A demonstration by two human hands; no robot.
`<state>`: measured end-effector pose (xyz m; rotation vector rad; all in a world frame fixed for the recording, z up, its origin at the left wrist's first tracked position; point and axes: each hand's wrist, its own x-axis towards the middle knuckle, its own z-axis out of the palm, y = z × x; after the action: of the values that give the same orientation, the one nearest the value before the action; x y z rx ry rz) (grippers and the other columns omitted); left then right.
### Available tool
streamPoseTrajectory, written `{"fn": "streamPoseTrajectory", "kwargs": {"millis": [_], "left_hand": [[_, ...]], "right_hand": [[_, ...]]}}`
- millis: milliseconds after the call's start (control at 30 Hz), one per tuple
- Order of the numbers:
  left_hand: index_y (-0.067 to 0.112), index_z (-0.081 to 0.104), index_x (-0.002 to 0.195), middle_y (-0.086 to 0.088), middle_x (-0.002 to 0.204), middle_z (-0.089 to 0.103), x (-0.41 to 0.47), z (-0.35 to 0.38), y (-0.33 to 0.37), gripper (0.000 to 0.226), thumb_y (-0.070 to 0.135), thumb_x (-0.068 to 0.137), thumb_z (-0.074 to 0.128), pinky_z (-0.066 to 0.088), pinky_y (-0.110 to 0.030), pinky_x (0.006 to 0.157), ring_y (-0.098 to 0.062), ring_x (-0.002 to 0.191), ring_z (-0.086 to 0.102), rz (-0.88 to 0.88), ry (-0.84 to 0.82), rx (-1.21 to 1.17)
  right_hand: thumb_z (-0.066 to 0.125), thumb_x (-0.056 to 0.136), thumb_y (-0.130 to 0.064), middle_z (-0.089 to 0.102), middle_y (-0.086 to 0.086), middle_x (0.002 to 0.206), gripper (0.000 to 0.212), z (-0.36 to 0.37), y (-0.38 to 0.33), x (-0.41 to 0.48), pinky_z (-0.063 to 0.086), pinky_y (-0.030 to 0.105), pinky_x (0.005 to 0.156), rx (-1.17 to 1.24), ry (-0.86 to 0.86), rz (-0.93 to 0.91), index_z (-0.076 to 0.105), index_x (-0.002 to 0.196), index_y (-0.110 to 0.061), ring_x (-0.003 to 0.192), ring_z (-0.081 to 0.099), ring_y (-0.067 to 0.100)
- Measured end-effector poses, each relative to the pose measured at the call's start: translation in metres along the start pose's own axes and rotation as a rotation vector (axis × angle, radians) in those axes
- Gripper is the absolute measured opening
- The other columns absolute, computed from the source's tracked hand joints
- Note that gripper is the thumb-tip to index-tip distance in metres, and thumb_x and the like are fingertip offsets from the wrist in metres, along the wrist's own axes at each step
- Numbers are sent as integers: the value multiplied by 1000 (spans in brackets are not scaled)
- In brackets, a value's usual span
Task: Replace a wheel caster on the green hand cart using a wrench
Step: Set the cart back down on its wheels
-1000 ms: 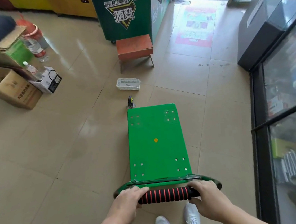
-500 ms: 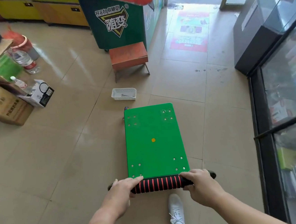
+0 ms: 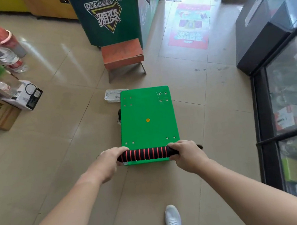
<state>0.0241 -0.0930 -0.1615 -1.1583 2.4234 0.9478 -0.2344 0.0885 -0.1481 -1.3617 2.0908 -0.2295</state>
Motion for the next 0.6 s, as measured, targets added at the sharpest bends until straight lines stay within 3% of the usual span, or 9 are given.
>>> {"fn": "streamPoseTrajectory", "kwargs": {"millis": [200,367,600], "left_hand": [[31,56,134,3,116,62,12,-4,21,40,28,96,68,36,-47,111,-25,115,56,4,79,89],[31,56,131,2,115,62,0,4,35,33,31,99,65,35,-49,113,-25,113,57,-55,68,91],[34,54,132,5,115,61,-72,48,40,34,34,99,63,35,-49,115,-25,114,57,-76,66,131]], "right_hand": [[64,91,-29,64,0,113,33,-12,2,25,46,40,99,9,11,9,63,125,-28,107,56,25],[70,86,-42,63,-4,114,44,-12,6,14,49,42,101,1,-9,27,61,128,-31,109,58,23],[67,87,-50,62,-7,102,35,31,2,-62,46,38,97,21,44,38,65,115,-31,103,56,24]]}}
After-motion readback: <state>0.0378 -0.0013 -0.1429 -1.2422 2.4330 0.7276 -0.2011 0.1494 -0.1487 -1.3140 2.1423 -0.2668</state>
